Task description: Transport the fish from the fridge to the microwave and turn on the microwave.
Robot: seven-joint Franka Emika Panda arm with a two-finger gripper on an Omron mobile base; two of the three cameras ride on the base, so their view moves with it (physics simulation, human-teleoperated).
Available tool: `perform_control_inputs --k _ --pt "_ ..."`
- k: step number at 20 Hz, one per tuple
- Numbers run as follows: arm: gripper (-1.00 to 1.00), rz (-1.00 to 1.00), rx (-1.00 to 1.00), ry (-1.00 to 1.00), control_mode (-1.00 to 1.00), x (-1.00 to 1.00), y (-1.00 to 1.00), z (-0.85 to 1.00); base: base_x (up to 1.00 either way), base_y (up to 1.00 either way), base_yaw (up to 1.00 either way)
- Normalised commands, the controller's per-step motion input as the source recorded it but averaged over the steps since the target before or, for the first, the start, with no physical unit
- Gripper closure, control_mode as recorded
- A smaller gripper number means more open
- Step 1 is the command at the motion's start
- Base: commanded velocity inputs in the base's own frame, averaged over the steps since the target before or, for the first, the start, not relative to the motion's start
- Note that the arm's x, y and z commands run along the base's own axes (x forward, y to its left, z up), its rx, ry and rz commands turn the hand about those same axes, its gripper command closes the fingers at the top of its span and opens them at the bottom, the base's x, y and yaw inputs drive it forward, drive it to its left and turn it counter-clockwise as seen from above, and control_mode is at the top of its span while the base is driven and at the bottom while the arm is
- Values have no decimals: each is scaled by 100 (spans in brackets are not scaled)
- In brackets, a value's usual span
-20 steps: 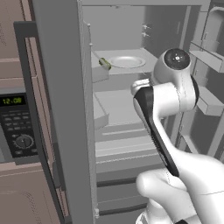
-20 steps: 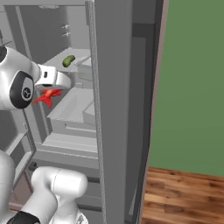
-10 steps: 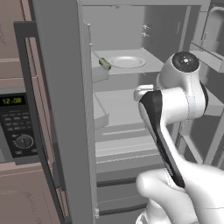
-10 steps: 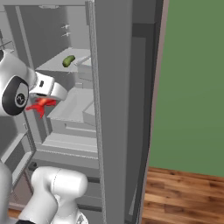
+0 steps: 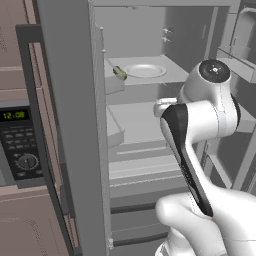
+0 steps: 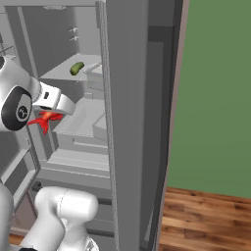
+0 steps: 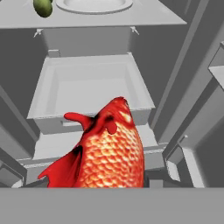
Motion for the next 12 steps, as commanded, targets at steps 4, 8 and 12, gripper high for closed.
perform_control_inputs --k 4,8,12 --pt "100 0 0 0 -100 0 0 0 0 0 0" --pt "100 0 0 0 -100 0 0 0 0 0 0" --pt "100 0 0 0 -100 0 0 0 0 0 0"
